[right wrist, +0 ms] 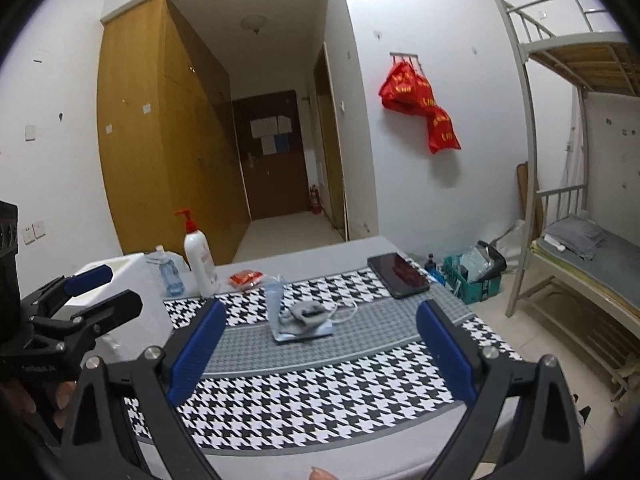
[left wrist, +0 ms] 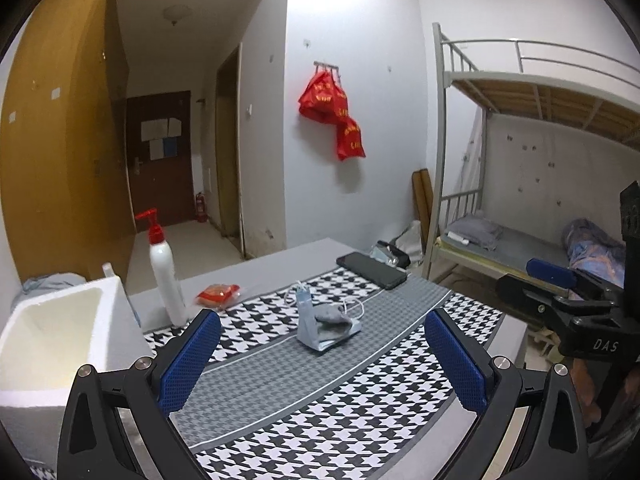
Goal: Organize soft objects
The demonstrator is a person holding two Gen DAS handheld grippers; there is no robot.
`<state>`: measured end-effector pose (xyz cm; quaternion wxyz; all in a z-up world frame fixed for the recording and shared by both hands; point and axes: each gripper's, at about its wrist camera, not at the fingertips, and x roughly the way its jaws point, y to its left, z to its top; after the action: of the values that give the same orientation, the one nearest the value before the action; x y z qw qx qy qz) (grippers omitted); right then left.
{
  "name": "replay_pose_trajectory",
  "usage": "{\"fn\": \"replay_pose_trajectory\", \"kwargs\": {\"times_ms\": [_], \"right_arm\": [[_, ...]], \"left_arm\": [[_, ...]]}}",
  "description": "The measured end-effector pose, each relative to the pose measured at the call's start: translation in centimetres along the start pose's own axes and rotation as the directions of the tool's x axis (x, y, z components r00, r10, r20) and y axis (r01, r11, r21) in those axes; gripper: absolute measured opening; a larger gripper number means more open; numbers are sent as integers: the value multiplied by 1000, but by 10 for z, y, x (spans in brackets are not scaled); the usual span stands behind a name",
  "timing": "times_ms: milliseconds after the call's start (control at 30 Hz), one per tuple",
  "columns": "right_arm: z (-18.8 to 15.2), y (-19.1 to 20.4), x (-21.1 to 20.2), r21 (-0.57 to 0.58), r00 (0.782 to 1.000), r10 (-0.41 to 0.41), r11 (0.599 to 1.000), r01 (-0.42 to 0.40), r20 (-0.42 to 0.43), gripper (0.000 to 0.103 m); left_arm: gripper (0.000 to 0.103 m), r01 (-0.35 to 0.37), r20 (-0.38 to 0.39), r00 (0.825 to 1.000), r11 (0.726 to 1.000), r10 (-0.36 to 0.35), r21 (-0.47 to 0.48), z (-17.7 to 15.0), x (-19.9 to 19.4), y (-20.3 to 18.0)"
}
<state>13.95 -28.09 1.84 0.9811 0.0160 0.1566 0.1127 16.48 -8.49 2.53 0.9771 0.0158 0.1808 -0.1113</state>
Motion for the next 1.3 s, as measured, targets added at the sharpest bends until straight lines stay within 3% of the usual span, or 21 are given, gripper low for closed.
{"fn": "replay_pose_trajectory", "kwargs": {"times_ms": [200,1000,1300], "right_arm": [[-3,-8,15,-27,999,-26,999,25,-37,98],[-17,-35,65,36,987,36,999,-30,-157,98],[-17,-43,80,60,981,67,997,-57,-180,98]], "left_arm": [[102,-14,-38,999,1000,14,-5,-8,19,1],[102,-40,-163,986,999,43,17,-7,92,-5],[102,-72,-220,973,997,68,-11,-3,125,0]]}}
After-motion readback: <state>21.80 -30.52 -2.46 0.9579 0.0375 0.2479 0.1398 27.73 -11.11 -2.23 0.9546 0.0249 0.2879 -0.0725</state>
